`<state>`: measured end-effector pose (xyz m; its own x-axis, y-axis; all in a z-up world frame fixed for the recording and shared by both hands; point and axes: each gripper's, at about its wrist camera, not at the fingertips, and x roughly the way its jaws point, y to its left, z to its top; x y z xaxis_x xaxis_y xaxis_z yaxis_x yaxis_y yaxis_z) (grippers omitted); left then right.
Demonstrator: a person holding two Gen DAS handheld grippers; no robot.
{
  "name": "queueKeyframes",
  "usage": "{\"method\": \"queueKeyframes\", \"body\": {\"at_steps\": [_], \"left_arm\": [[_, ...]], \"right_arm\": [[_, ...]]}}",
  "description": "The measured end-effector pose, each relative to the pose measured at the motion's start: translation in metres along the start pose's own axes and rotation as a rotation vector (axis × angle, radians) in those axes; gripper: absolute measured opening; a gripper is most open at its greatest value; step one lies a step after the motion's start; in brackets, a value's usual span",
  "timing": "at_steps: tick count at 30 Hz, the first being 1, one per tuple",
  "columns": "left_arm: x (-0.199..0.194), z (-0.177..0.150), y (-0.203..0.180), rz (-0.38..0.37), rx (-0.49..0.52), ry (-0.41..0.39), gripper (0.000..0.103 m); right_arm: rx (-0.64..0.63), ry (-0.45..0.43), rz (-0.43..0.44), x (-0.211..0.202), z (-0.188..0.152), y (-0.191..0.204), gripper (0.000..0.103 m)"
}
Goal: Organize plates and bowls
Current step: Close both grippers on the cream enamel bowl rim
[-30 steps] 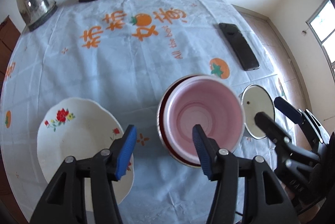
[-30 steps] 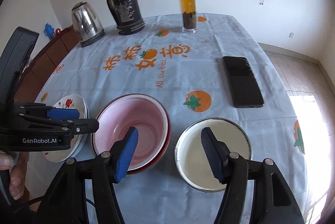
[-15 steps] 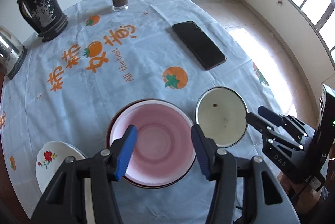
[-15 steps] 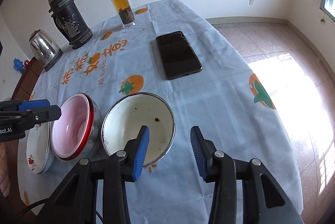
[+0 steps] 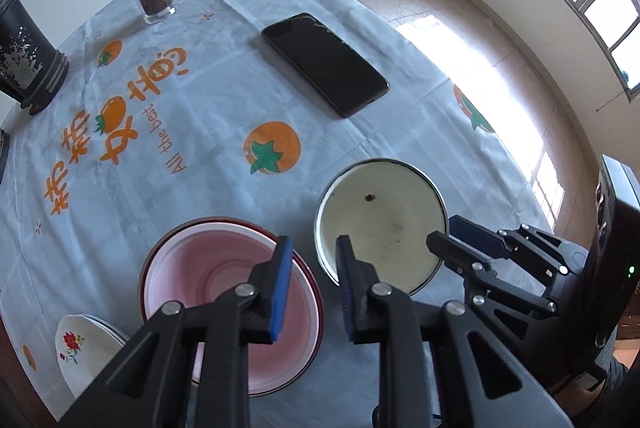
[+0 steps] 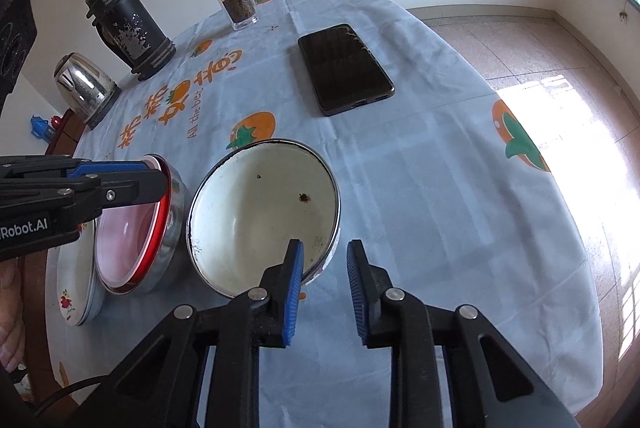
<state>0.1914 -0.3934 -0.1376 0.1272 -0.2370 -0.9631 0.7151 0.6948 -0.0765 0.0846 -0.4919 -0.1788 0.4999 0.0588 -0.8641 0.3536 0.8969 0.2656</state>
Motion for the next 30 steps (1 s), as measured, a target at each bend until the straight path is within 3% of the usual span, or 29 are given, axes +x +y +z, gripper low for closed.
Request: {"method": "queueKeyframes", "body": {"at_steps": [5, 13, 22, 25, 30], "left_arm": [[0.011, 0.007, -0.006, -0.016, 0.031, 0.033, 0.021], [0.028, 0.012, -0.010, -0.001, 0.046, 0.079, 0.009], [0.033, 0.016, -0.008, 0.002, 0.033, 0.077, 0.008], [0.036, 0.015, -0.007, 0.036, 0.039, 0.077, 0.008], [0.043, 0.012, -0.012, 0.017, 0.052, 0.104, 0.008]], "right_arm": [[0.007, -0.001, 0.007, 0.001, 0.000, -0.001, 0.024], [0.017, -0.001, 0.023, 0.003, -0.001, -0.002, 0.023], [0.020, 0.000, 0.036, 0.008, 0.000, -0.001, 0.019], [0.022, 0.003, 0.034, 0.008, -0.001, -0.002, 0.018], [0.038, 0.009, 0.043, 0.010, -0.002, -0.006, 0.018]]}}
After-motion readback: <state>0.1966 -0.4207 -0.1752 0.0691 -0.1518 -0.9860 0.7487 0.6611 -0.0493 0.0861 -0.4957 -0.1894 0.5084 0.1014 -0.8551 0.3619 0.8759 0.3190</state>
